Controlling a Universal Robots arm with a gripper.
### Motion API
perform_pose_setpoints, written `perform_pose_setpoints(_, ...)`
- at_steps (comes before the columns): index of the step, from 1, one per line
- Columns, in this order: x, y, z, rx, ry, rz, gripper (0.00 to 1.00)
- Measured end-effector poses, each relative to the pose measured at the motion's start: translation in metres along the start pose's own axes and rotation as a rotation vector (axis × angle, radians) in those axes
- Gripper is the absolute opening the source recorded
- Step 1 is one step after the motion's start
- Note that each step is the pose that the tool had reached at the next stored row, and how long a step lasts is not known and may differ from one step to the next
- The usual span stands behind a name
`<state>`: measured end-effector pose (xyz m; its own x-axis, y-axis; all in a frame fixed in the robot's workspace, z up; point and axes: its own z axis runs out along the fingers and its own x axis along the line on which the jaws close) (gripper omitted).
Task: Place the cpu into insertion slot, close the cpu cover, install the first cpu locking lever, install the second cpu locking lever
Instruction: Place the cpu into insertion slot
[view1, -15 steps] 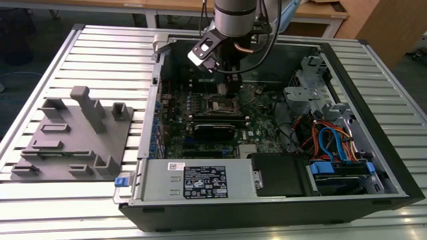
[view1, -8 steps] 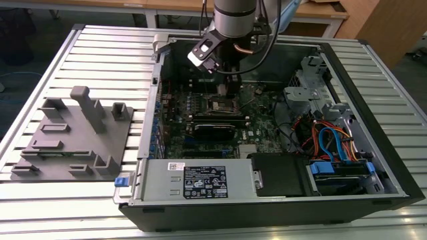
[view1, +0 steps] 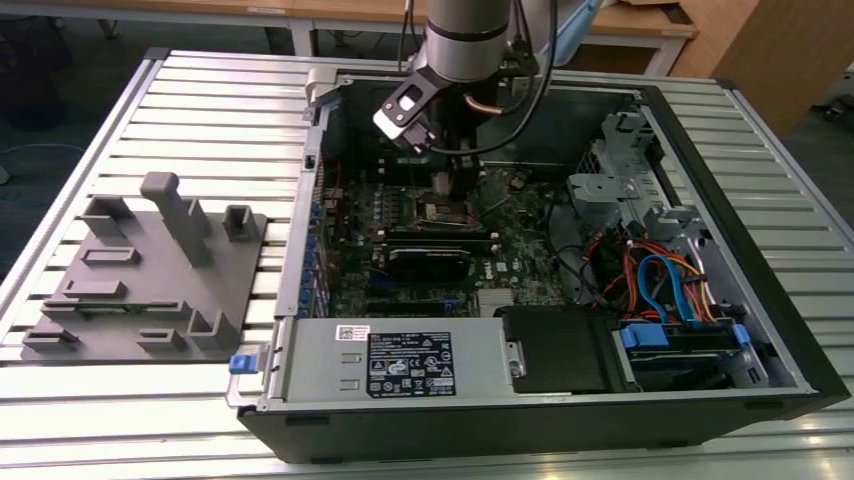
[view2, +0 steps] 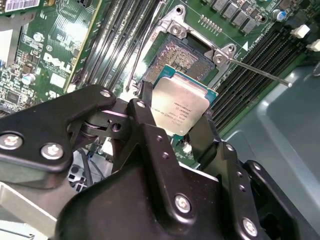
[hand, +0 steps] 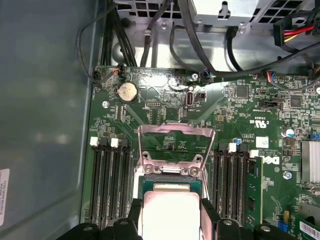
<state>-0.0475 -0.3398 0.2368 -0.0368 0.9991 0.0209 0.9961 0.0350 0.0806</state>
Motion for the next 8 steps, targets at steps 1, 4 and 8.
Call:
perform_pose_setpoints(1,0.0,-0.0001,0.001,0.0,0.0,0.0,0.54)
perform_pose_setpoints(4,-0.0001,-0.0005,0.0047,0.0,0.0001,0.0,0.54)
perform_pose_setpoints(8,-0.0002,-0.0011,0.0095,0.0,0.0,0.0,0.54)
